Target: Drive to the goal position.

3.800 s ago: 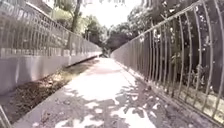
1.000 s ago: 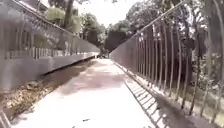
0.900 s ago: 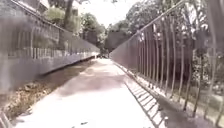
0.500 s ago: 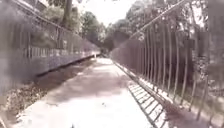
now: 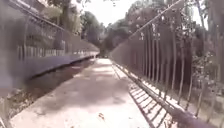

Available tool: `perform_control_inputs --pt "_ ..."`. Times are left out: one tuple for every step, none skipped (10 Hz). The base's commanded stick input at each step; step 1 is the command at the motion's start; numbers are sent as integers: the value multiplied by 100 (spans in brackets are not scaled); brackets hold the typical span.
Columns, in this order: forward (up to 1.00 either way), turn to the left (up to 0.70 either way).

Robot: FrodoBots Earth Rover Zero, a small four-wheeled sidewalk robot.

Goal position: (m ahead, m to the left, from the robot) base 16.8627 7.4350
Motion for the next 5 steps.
perform_control_inputs --pt "50 0" --pt "50 0" --pt "50 0" --pt "50 0" --pt "50 0"
